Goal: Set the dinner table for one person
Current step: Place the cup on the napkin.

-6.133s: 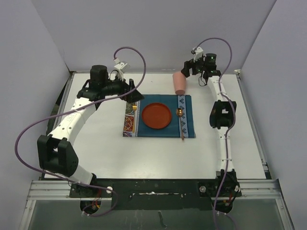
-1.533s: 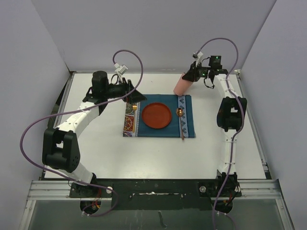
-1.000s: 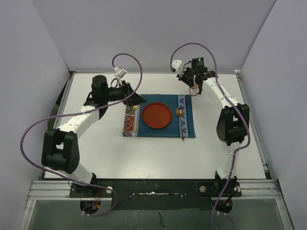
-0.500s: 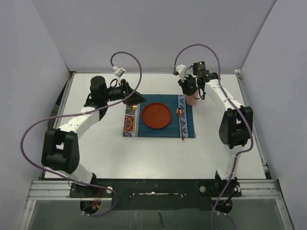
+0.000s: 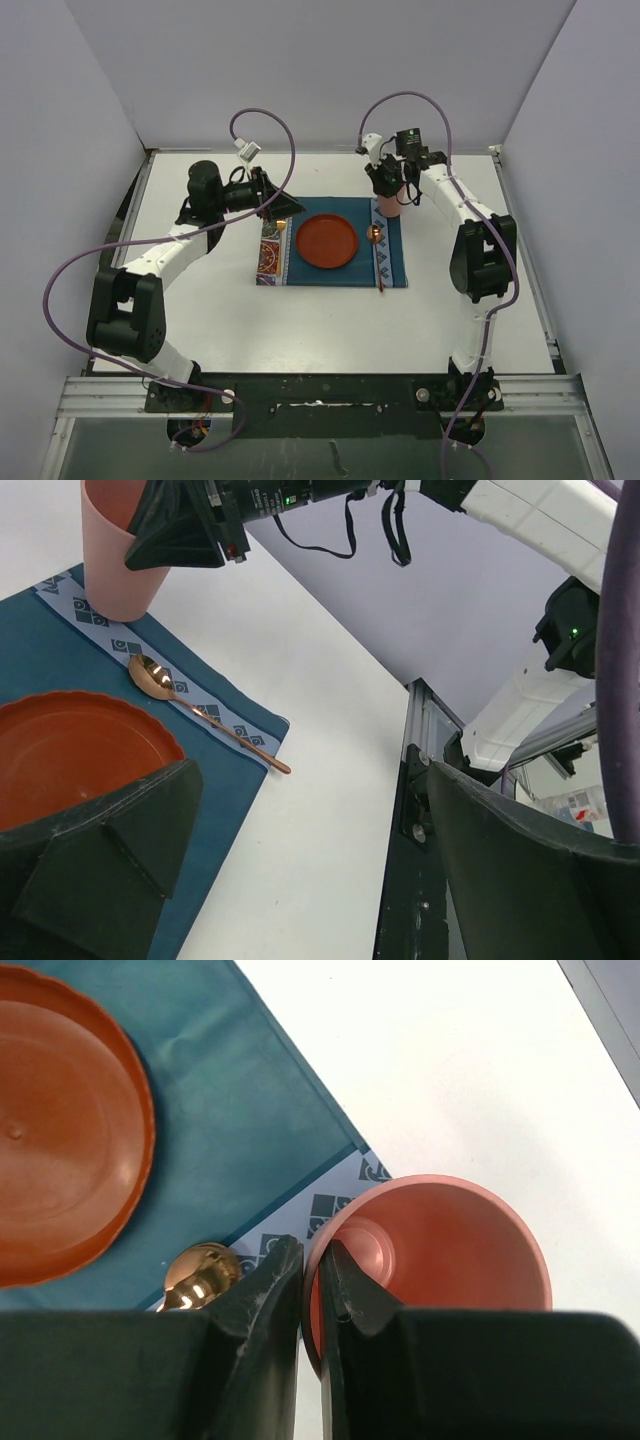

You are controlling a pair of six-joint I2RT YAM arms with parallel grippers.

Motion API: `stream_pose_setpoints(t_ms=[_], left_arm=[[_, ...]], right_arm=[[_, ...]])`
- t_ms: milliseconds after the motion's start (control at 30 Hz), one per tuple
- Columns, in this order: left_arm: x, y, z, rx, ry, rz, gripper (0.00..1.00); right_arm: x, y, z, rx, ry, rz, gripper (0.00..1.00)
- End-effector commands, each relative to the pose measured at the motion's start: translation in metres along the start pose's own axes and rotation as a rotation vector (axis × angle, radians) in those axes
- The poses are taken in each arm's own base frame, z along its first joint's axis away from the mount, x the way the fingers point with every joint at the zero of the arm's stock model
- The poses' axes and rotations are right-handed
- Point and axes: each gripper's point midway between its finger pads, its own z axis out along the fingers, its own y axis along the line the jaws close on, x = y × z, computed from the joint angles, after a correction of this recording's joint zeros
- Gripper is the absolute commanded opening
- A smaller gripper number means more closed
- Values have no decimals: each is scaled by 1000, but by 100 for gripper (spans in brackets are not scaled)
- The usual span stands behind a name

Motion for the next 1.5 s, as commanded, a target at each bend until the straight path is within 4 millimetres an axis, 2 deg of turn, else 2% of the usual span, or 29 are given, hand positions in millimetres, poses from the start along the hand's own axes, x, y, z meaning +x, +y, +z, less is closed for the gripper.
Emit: stream_pose_setpoints(t_ms=[0,133,400,833,1067,1300,1467], left_arm=[[-15,-12,-3,21,-39,73,98],[-16,-12,-3,17,-39,71,98],[-19,-9,-1,17,-43,63,98],[-21,-6,4,34,-56,40,98],[-21,-5,5,46,-61,28,98],[-20,-6,4,41,-60,24,98],[-20,-6,3,41,-61,20,98]], right_arm=[[-30,-30,-3,81,-92,-41,0],[-28,-34,2,85,-102,-36,0],[-40,-42,2,95,-132,-39,0],[-32,-20,-7,54,-126,-17,0],[-24,-14,-3,39,-122,-12,0],[-35,-5,-3,16,-142,-11,0],[-34,-1,-5,13,-137,-13,0]])
